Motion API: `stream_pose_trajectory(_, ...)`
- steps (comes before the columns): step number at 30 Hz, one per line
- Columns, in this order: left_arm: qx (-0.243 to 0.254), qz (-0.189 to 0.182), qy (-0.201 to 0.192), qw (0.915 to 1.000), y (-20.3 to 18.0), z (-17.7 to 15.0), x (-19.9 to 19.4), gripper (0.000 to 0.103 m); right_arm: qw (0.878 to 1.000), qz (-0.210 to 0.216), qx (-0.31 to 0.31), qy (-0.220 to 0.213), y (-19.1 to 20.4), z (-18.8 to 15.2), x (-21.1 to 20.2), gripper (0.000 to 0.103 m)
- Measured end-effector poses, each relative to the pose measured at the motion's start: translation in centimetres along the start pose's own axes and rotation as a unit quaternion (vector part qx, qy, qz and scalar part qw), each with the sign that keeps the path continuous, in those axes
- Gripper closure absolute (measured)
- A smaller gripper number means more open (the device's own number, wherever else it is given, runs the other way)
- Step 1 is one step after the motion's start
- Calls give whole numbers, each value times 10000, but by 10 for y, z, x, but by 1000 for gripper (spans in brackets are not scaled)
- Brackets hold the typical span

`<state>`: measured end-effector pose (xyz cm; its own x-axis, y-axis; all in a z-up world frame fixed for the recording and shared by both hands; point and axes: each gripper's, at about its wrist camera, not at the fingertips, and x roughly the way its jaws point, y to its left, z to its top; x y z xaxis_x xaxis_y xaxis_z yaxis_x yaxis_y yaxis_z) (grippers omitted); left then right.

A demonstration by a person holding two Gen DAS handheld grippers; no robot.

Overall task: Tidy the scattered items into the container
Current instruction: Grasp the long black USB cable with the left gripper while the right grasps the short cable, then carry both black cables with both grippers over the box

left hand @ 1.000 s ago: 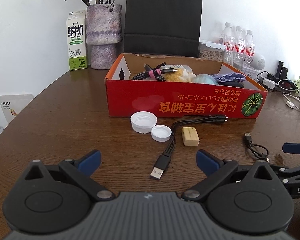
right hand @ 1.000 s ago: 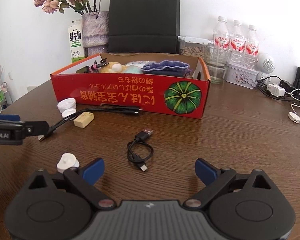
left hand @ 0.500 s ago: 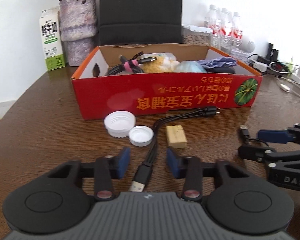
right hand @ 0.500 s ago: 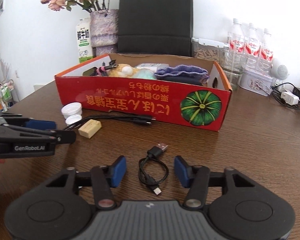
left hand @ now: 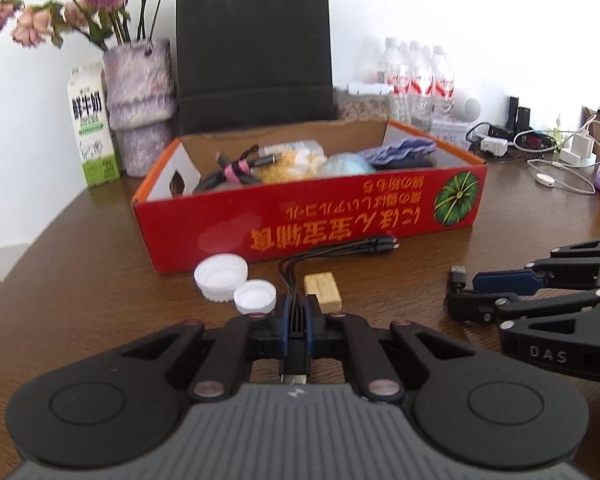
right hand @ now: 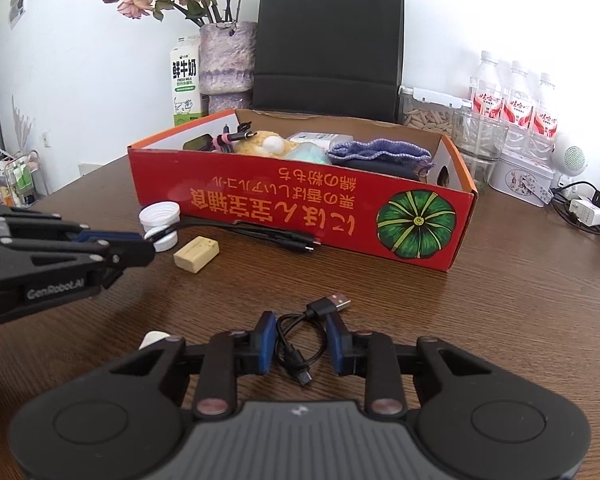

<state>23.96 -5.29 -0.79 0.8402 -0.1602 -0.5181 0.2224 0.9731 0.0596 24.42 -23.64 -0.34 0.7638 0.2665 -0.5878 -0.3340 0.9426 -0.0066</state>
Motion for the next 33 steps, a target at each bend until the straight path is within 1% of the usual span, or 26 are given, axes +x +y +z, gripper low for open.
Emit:
stream_pose_trajectory(3, -34, 2, -197, 9998, -2, 3, -10, 95, 10000, -22, 9, -91, 0, -1, -4, 78)
stream_pose_trajectory(6, -111, 38, -492, 9987, -1, 8, -23, 95, 9996, -37, 76, -257, -2, -2, -12, 79)
stream_pose_trajectory(7, -135, 30, -628, 9979, -1, 10, -30, 95, 9993, -20, 123, -343, -3, -1, -17, 83)
stream_pose_trajectory(11, -106, 25, -992, 9950, -3, 21, -48, 95, 9976, 22, 270, -639, -8, 6, -33, 85)
stream_pose_trajectory(19, -70, -3, -1205, 9927, -5, 30, -56, 95, 9955, 69, 301, -898, -10, 18, -50, 85)
stream_pose_trajectory(26, -44, 22, -1712, 9852, -3, 54, -74, 95, 9930, 98, 264, -1150, -9, 33, -63, 85)
stream_pose_trajectory(33, -188, 34, -2149, 9765, 2, 89, -76, 95, 9874, 51, 295, -1555, -16, 69, -65, 85)
